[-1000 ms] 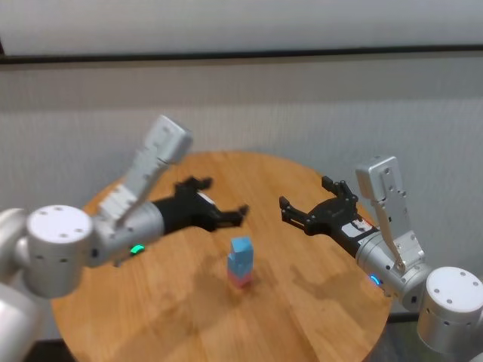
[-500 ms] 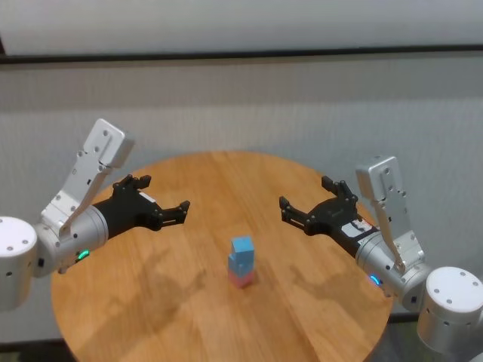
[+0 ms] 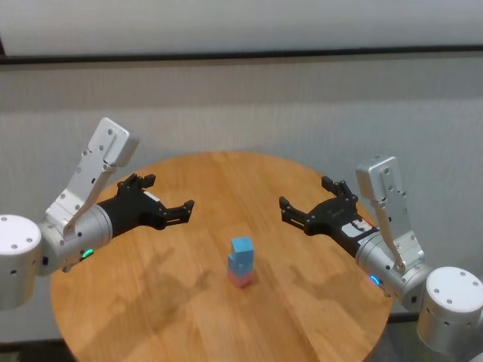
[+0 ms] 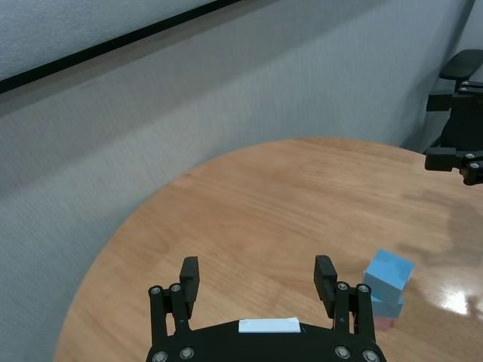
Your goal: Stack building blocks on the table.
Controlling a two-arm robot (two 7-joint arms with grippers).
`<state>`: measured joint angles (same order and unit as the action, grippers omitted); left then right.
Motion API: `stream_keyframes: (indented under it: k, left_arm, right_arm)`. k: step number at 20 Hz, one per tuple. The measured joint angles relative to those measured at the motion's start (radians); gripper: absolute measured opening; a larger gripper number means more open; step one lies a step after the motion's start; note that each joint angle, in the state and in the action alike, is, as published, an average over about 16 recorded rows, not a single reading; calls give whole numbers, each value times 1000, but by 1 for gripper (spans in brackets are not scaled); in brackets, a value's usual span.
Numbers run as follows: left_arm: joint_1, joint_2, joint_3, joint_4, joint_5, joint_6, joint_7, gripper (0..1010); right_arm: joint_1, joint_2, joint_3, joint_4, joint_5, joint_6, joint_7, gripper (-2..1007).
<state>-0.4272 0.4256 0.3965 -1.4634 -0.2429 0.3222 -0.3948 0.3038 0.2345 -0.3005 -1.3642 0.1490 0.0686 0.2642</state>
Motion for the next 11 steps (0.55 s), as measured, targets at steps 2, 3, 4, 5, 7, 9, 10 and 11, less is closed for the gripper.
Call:
stream_keyframes:
  k: [2,3,4,5,7,9,10,11]
  left_arm:
    - [-1,-1,1,1,0,0,-1,1000]
    - [-2,-2,2,1,0,0,-1,1000]
    - [-2,-2,2,1,0,0,-1,1000]
    - [-3,-2,2,2,0,0,-1,1000]
    - [-3,-3,3,2,0,-1,-1,1000]
    - [-4,-3,3,2,0,-1,-2,1000]
    - [-4,-3,4,2,0,-1,-2,1000]
    - [-4,-3,4,3,0,-1,-2,1000]
  right_arm:
    - [0,0,0,0,0,0,0,1005]
    - [0,0,0,0,0,0,0,1005]
    - [0,0,0,0,0,0,0,1005]
    - [0,0,0,0,0,0,0,1005]
    - [0,0,0,0,0,0,0,1005]
    - [0,0,0,0,0,0,0,1005]
    - [0,0,0,0,0,0,0,1005]
    - [0,0,0,0,0,0,0,1005]
